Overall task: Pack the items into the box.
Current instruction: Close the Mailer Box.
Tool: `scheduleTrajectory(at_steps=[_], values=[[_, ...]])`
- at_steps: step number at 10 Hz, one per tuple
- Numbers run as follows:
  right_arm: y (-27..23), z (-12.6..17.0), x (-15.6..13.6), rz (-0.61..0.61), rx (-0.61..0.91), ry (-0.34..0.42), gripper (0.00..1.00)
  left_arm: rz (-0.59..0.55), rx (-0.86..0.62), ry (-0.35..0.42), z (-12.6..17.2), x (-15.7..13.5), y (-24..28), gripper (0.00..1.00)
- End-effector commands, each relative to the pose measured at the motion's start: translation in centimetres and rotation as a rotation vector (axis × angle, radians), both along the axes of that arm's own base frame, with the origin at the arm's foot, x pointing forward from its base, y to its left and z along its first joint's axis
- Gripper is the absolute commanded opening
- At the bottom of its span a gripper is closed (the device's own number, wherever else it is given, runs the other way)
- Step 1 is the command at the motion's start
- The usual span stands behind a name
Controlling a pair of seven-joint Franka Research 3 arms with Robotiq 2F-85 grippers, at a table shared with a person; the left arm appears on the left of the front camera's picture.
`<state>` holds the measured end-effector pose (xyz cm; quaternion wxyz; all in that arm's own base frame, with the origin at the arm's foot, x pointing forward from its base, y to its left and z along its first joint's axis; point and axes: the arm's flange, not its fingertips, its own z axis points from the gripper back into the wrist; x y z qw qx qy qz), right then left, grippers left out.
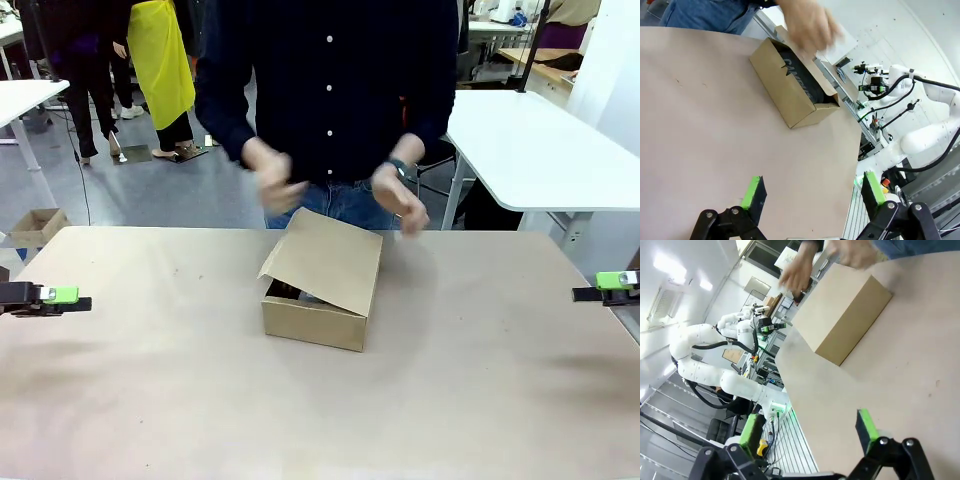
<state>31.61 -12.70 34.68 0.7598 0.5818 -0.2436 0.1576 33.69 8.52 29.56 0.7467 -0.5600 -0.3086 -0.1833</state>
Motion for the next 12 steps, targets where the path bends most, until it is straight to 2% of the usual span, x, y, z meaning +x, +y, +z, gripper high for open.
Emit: scheduleTrajectory(at_steps=[1,12], values=[[0.06,0.29,0.09,-0.007,0.019,-0.017,1.0,0.006,-0.02,-0.026,0.14,-0.06,-0.07,1.0],[0.06,0.29,0.09,-0.007,0.019,-0.017,1.0,0.006,-0.02,-0.026,0.14,-0.06,-0.07,1.0]])
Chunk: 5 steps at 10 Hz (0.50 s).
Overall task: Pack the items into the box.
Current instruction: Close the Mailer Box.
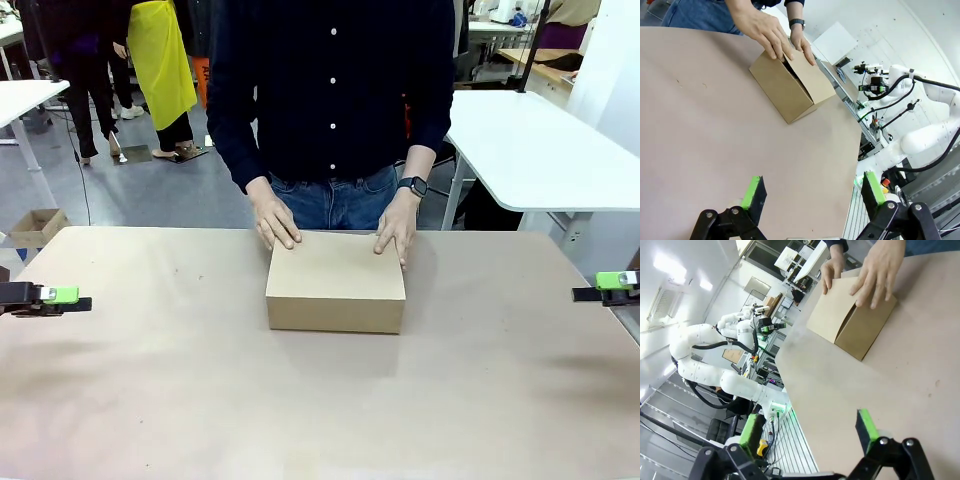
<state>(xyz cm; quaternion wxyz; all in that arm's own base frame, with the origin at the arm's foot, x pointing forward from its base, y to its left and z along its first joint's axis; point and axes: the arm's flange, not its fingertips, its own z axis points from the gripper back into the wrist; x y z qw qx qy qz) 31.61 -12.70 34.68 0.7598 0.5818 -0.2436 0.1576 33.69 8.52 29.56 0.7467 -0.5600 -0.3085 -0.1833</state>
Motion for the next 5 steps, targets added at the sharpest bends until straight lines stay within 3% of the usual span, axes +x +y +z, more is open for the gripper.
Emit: scheduleTrajectory(at_steps=[1,5], values=[[0.06,0.29,0.09,-0.007,0.019,-0.017,1.0,0.006,-0.02,-0.026,0.14,-0.06,-0.07,1.0],[0.06,0.29,0.09,-0.007,0.019,-0.017,1.0,0.006,-0.02,-0.026,0.14,-0.06,-0.07,1.0]])
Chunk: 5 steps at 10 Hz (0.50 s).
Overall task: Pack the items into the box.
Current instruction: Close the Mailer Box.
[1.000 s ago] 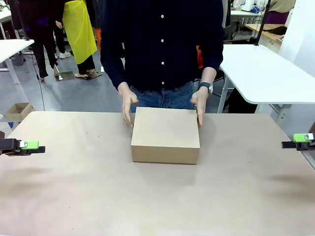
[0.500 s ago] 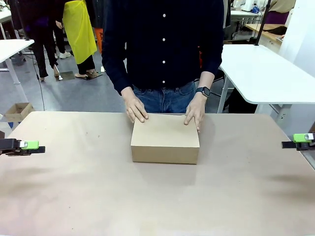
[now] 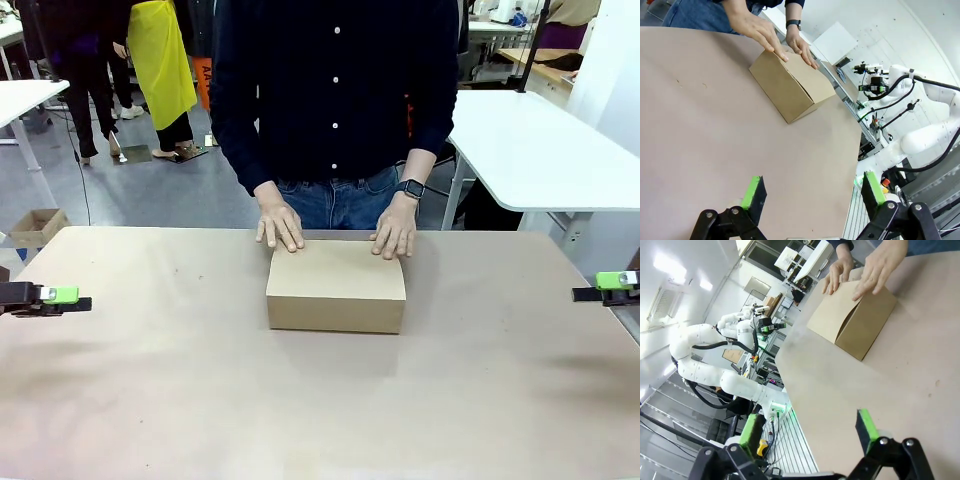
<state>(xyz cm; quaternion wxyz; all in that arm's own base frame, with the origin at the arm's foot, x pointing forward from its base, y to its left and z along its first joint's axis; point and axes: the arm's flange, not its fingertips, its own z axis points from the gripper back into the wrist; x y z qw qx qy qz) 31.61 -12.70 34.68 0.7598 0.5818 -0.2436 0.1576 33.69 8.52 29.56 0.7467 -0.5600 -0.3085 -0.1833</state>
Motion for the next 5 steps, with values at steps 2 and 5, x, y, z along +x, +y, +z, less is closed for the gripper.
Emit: scheduleTrajectory(at_steps=[2,5], values=[[0.06,0.29,0.09,-0.007,0.019,-0.017,1.0,0.006,-0.02,-0.026,0.14,-0.06,-0.07,1.0],[0.06,0.29,0.09,-0.007,0.019,-0.017,1.0,0.006,-0.02,-0.026,0.14,-0.06,-0.07,1.0]])
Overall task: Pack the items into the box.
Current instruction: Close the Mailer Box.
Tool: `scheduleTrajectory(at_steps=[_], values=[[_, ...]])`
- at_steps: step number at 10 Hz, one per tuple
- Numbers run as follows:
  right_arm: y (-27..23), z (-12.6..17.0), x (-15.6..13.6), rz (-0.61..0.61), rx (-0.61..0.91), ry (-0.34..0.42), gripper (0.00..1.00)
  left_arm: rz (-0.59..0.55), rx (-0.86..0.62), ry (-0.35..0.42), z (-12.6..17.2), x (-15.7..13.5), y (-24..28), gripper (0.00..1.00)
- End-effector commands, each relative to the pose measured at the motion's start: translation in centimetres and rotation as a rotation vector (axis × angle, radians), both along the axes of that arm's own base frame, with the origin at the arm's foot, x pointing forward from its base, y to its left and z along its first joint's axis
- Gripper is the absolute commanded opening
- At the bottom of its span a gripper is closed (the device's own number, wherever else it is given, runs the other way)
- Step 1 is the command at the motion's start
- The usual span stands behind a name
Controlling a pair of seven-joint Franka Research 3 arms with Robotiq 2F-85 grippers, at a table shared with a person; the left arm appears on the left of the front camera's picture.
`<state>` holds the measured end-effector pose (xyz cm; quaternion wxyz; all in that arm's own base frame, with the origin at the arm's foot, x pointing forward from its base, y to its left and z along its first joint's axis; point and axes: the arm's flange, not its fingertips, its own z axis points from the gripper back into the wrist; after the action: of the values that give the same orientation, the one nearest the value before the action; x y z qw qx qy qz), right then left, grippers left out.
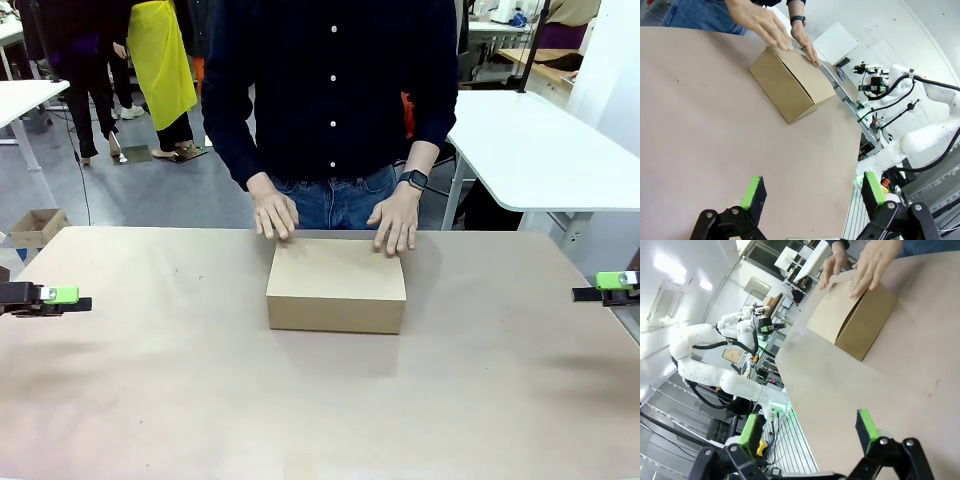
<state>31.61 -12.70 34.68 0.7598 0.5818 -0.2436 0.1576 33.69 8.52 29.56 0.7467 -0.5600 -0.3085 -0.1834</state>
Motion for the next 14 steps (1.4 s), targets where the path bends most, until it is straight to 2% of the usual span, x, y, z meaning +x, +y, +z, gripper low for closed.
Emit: scheduleTrajectory(at_steps=[1,14], values=[[0.06,0.29,0.09,-0.007,0.019,-0.017,1.0,0.006,-0.02,-0.026,0.14,-0.06,-0.07,1.0],[0.06,0.29,0.09,-0.007,0.019,-0.017,1.0,0.006,-0.02,-0.026,0.14,-0.06,-0.07,1.0]])
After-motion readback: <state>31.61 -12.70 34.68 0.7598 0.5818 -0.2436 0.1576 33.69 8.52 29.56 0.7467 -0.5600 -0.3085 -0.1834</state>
